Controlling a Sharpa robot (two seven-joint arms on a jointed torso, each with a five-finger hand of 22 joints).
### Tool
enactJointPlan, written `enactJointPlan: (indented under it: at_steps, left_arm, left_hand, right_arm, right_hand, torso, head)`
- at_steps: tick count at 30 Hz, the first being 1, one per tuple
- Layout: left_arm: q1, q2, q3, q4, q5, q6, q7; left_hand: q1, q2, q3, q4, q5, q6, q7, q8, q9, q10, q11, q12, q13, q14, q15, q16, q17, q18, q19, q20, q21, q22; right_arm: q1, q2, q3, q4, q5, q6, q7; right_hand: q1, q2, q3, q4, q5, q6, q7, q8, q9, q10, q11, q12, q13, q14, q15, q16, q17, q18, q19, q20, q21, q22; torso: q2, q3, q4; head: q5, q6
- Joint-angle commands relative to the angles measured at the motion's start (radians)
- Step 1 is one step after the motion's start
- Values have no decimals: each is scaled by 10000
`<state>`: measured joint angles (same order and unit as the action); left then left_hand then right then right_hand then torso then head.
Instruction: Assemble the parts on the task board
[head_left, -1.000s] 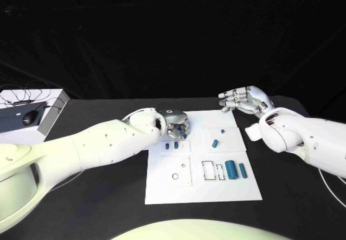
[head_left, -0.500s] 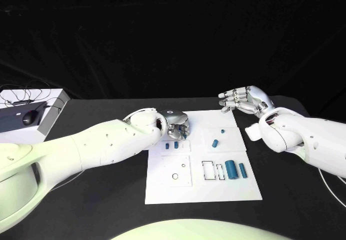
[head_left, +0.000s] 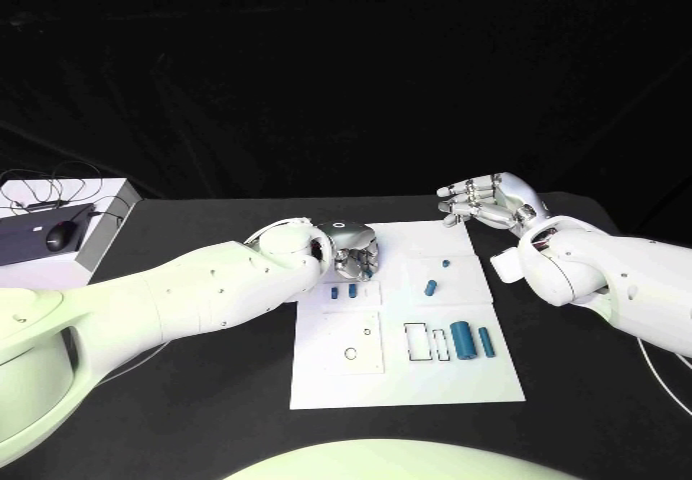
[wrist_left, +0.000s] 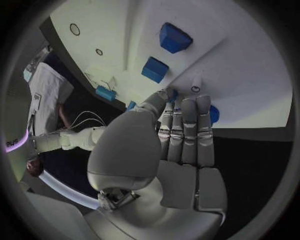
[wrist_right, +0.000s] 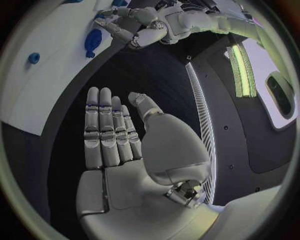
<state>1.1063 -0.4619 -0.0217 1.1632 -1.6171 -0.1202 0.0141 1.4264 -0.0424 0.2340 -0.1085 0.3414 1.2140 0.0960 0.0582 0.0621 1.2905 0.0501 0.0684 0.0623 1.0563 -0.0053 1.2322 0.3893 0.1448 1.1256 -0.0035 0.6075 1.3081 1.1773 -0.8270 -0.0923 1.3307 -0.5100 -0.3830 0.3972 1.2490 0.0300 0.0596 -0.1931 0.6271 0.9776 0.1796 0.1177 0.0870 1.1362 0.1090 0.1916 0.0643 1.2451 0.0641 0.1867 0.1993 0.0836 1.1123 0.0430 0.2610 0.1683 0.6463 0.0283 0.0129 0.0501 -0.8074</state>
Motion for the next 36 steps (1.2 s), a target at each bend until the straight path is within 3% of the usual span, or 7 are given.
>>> enactJointPlan:
  at_steps: [1, 9, 20, 23, 36]
  left_arm:
    - [-8, -40, 6, 92, 207, -631, 297]
    - [-12, -287, 76, 433, 444, -981, 394]
    - [-13, -1027, 606, 1398, 1017, -414, 207]
    - [-12, -1269, 706, 1590, 1153, -159, 103]
    - [-11, -1812, 769, 1733, 1130, 175, -189]
  left_hand:
    - [44, 102, 129, -181, -37, -16, 94, 43, 21, 11, 45, -55, 16, 113, 4, 5, 50, 101, 0, -14, 149, 210]
    - [-74, 74, 358, -378, -32, -68, 141, 38, 19, -11, 78, -58, 16, 191, 20, -93, 191, 254, -77, 93, 440, 188]
    - [-130, 35, 370, -399, -41, -97, 152, 37, 18, -52, 96, -64, 13, 191, 36, -141, 266, 285, -149, 130, 510, 169]
    - [-142, 11, 354, -388, -40, -110, 152, 36, 17, -68, 101, -63, 12, 165, 43, -161, 280, 272, -183, 130, 504, 161]
    - [-141, -75, 273, -288, -41, -119, 172, 38, 18, -81, 110, -62, 12, 170, 52, -210, 310, 249, -184, 131, 470, 131]
  right_arm:
    - [-1, -4, 5, 19, 4, 77, 107]
    - [-1, -20, 5, 26, 3, 80, 106]
    - [0, -48, 5, 24, 1, 81, 103]
    - [0, -57, 5, 24, 0, 76, 103]
    - [0, -78, 5, 32, -11, 67, 100]
  right_hand:
    - [27, 44, -37, 23, 46, 8, 63, -53, -13, 37, 6, -48, -15, 43, -17, -51, -10, -123, -72, 30, 54, 9]
    - [27, 44, -37, 23, 46, 8, 63, -53, -13, 37, 6, -48, -15, 43, -17, -51, -10, -123, -72, 30, 54, 9]
    - [27, 44, -37, 23, 46, 8, 63, -53, -13, 37, 6, -48, -15, 43, -17, -51, -10, -123, -72, 30, 54, 9]
    - [27, 44, -37, 23, 46, 8, 63, -53, -13, 37, 6, -48, -15, 43, -17, -51, -10, -123, -72, 30, 54, 9]
    - [27, 44, -37, 23, 46, 8, 63, -53, -13, 37, 6, -48, -15, 43, -17, -51, -10, -123, -72, 30, 54, 9]
  torso:
    - [3, -5, -1]
    - [0, -6, 5]
    - [-9, 2, 7]
    - [-11, 2, 9]
    - [0, -5, 7]
  head:
    - [-4, 23]
    - [-2, 64]
    - [-8, 50]
    - [-7, 41]
    - [-28, 22]
